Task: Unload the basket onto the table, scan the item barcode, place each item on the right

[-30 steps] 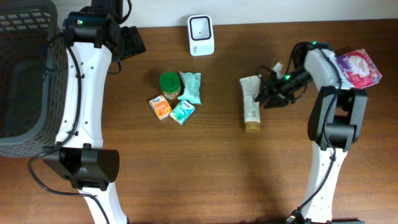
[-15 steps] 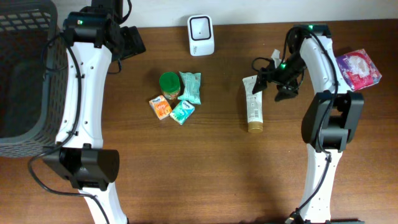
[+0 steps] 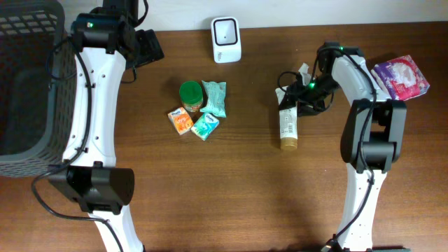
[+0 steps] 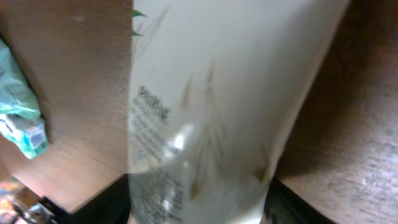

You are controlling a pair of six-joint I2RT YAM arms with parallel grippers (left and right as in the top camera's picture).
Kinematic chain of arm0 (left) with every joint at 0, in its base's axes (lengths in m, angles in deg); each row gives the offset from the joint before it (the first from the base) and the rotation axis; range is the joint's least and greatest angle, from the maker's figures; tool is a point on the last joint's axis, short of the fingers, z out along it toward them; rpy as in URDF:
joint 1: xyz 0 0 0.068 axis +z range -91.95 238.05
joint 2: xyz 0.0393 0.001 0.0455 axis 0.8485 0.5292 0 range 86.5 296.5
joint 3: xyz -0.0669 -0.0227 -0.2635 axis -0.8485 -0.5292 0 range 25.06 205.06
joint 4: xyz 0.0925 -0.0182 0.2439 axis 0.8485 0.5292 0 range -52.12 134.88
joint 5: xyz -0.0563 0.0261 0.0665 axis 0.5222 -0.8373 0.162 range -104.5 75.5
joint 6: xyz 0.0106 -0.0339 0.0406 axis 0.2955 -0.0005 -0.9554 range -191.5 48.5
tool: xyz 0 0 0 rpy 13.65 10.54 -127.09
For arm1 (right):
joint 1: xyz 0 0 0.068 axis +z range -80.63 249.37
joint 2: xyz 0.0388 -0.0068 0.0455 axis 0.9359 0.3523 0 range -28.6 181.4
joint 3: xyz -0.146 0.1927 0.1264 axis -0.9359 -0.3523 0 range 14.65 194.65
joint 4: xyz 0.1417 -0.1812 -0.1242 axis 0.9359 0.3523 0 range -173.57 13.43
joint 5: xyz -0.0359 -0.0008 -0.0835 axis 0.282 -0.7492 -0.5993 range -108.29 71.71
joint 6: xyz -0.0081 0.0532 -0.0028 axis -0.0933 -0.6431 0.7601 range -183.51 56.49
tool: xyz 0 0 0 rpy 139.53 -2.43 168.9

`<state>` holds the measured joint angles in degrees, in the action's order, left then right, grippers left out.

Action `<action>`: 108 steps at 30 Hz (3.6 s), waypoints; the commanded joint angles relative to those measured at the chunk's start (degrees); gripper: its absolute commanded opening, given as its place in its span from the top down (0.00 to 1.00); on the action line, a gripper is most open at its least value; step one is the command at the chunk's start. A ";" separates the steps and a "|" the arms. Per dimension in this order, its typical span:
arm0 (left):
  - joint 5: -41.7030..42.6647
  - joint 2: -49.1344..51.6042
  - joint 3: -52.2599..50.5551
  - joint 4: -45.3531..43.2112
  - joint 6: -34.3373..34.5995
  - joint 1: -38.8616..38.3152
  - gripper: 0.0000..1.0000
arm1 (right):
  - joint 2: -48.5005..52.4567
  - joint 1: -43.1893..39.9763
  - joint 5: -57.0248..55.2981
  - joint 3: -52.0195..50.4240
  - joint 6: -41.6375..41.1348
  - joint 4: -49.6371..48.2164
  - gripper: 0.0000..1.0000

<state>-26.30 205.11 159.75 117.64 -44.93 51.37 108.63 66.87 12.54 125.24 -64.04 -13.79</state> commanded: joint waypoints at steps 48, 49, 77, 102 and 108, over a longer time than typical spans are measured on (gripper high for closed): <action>0.02 0.37 -0.09 0.07 -0.57 -0.28 0.01 | 0.07 11.89 35.12 52.28 -1.92 -0.76 0.96; 0.02 0.37 -0.09 0.04 -0.57 -0.28 0.01 | 0.07 11.98 32.15 52.28 -1.92 0.42 0.96; 0.02 0.37 -0.09 0.04 -0.57 -0.28 0.01 | 0.07 19.28 -53.20 10.01 -25.00 11.02 0.73; 0.02 0.37 -0.09 0.04 -0.57 -0.28 0.01 | 0.94 -4.00 -0.35 2.86 3.80 10.38 0.37; 0.02 0.37 -0.09 0.04 -0.57 -0.28 0.01 | 0.94 -4.24 6.08 1.73 5.20 6.95 0.38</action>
<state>-26.30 205.11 159.75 117.64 -44.93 51.33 109.79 61.60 14.59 127.60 -60.53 -5.96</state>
